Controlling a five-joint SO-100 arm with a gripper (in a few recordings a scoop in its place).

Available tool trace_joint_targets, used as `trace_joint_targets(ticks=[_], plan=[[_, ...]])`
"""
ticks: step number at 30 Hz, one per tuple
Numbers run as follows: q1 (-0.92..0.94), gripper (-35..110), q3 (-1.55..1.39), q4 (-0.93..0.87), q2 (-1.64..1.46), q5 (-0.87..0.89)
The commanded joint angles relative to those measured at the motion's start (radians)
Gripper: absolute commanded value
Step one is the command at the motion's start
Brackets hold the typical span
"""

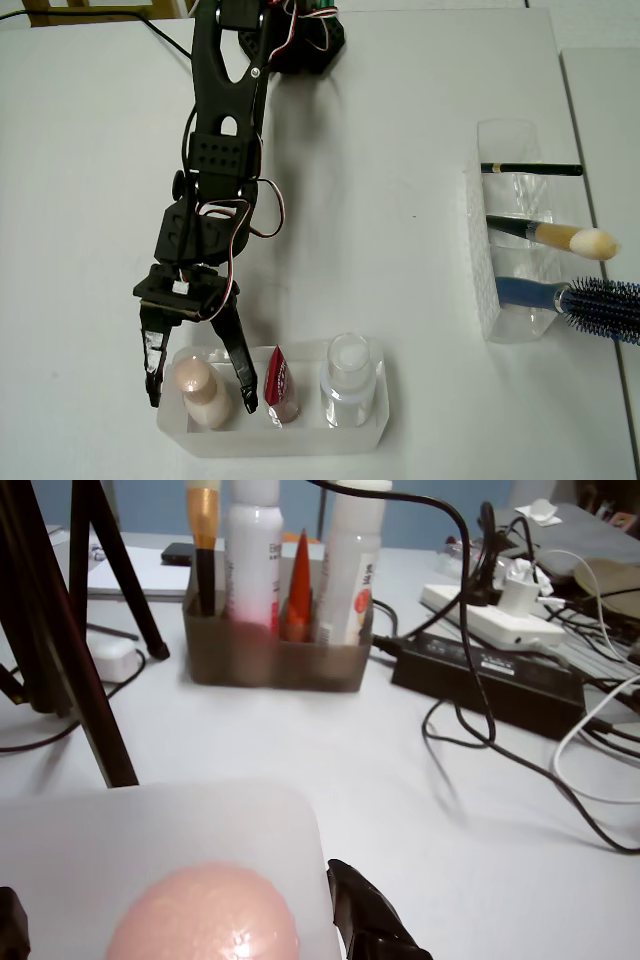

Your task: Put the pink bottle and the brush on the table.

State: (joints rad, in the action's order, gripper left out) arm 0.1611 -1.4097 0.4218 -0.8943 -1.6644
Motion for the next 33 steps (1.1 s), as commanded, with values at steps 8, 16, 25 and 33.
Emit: trace_joint_targets(ticks=[8, 16, 25, 33], plan=[[-0.040, 38, 0.071, 0.015, 0.006, -0.044], [-0.061, 31, 0.064, 0.049, 0.020, -0.081], [-0.077, 22, 0.040, 0.089, 0.020, -0.124], [-0.064, 21, 0.015, 0.100, 0.014, -0.138]])
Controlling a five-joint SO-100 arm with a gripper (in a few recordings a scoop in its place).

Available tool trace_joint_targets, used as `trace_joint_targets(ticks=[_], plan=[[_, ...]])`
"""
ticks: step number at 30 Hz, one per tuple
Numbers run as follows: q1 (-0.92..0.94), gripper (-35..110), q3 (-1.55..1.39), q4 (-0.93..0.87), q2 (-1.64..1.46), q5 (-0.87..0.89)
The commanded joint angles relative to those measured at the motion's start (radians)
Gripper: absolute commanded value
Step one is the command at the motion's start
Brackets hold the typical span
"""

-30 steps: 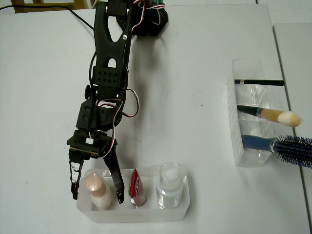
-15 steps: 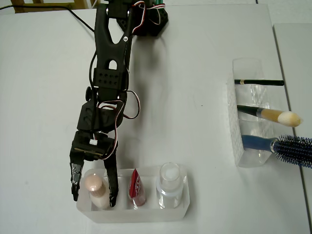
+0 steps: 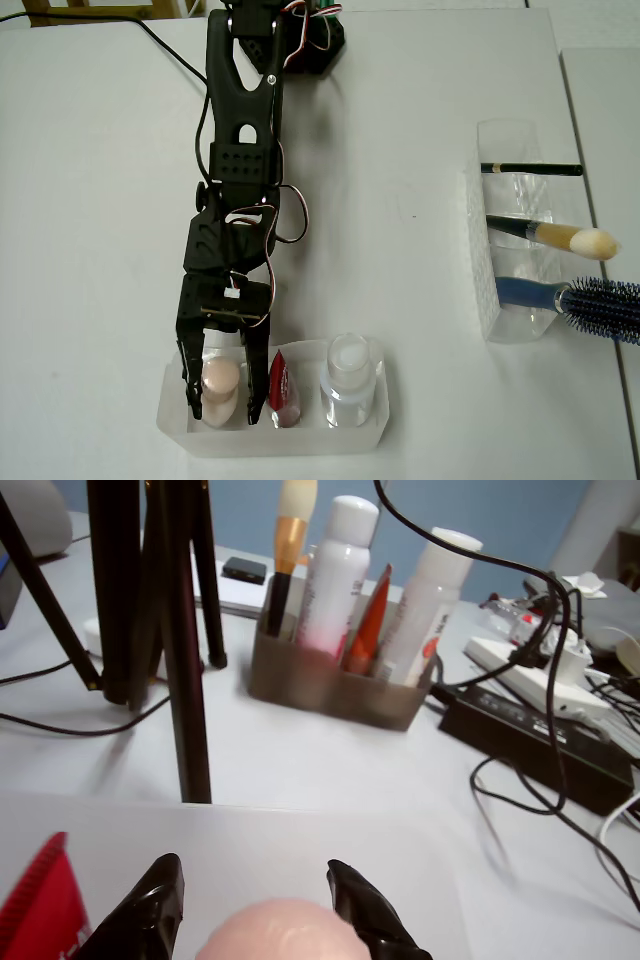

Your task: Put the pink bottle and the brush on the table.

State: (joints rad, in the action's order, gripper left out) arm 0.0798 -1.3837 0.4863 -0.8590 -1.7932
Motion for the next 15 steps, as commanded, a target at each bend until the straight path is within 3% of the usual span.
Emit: trace_joint_targets(ticks=[1, 11, 15], plan=[[0.018, 19, -0.012, 0.037, -0.021, -0.014], [0.031, 0, -0.040, 0.040, -0.037, -0.025], [0.051, 0, -0.067, 0.043, -0.066, -0.020]])
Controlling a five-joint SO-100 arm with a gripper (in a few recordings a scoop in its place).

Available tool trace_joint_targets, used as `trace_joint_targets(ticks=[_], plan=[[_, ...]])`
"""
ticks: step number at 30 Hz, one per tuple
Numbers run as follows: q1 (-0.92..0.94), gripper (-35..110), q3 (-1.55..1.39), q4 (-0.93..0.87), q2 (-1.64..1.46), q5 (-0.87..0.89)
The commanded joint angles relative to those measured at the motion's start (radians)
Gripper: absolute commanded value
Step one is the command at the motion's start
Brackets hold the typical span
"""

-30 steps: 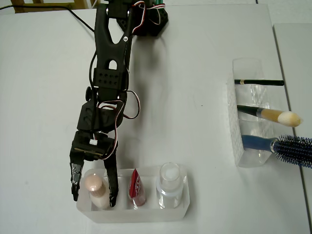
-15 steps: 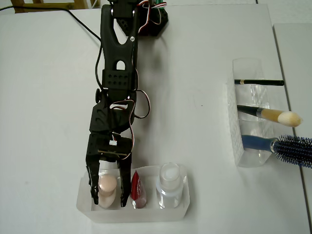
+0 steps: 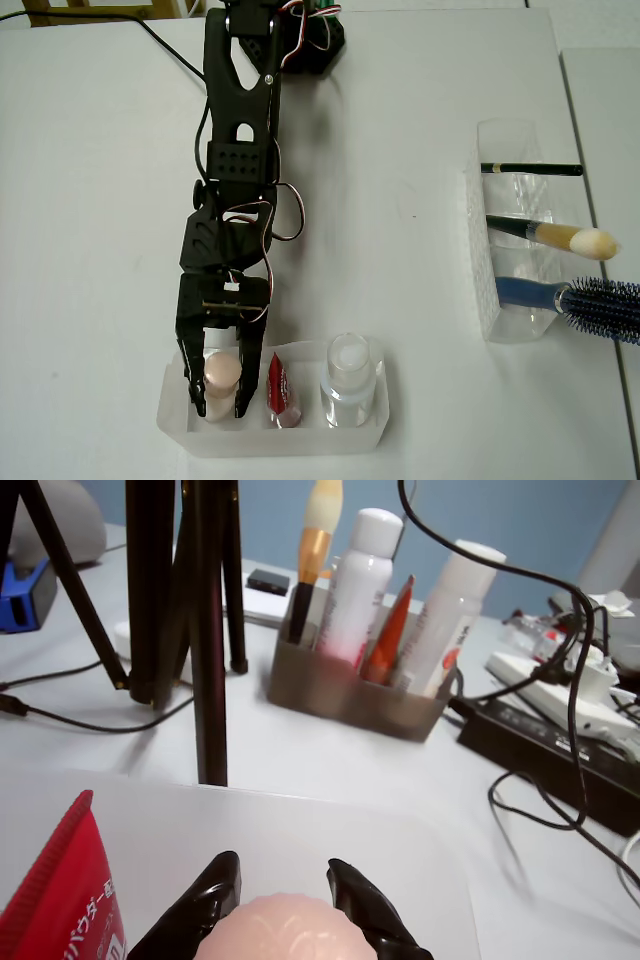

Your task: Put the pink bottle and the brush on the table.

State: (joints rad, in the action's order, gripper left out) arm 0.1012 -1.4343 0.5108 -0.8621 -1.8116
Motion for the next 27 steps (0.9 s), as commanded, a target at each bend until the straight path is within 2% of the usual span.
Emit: trace_joint_targets(ticks=[1, 12, 23, 27], plan=[[0.037, 0, -0.032, 0.020, -0.078, -0.002], [0.089, 0, -0.193, -0.074, -0.345, 0.152], [0.075, 0, -0.241, -0.350, -0.643, 0.178], [0.075, 0, -0.218, -0.532, -0.736, 0.210]])
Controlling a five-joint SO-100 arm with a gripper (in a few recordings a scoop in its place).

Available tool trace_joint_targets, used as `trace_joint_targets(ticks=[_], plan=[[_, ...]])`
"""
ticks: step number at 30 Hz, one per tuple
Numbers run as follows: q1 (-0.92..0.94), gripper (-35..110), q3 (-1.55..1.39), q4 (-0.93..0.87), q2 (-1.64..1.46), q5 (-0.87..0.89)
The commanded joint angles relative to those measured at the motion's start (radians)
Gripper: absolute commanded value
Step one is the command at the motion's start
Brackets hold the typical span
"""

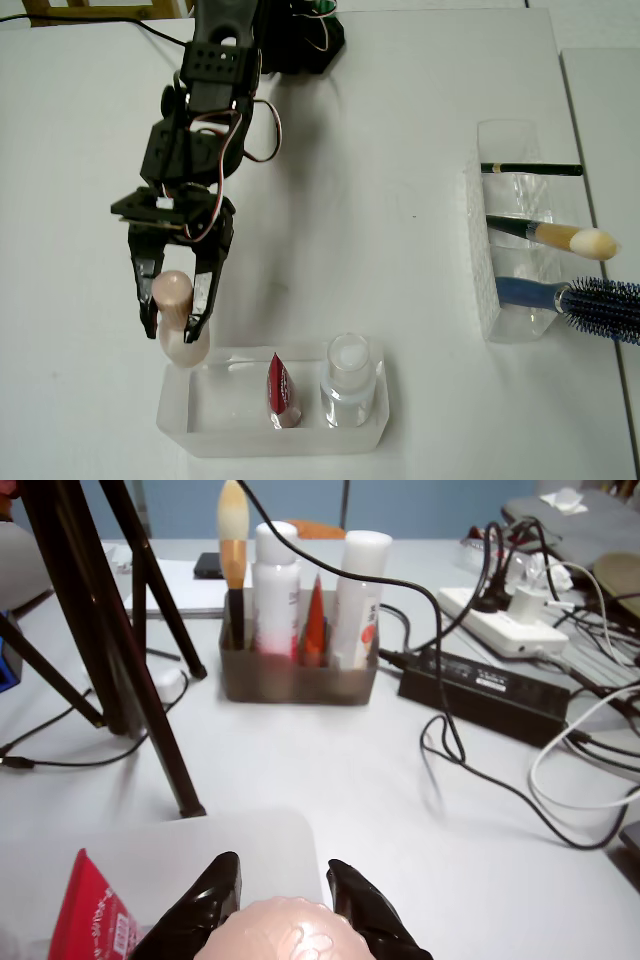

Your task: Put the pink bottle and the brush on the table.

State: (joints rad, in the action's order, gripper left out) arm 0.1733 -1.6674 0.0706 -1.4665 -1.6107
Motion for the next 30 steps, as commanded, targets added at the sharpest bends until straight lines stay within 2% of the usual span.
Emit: trace_joint_targets(ticks=[1, 7, 14, 21, 30], plan=[[0.003, 0, 0.021, -0.143, -0.155, 0.015], [0.003, 0, 0.008, -0.420, -0.319, 0.049], [0.017, 0, -0.186, -0.541, -0.574, 0.032], [0.049, 0, -0.476, -0.545, -0.885, -0.026], [0.276, 0, -0.773, -0.457, -1.137, -0.112]])
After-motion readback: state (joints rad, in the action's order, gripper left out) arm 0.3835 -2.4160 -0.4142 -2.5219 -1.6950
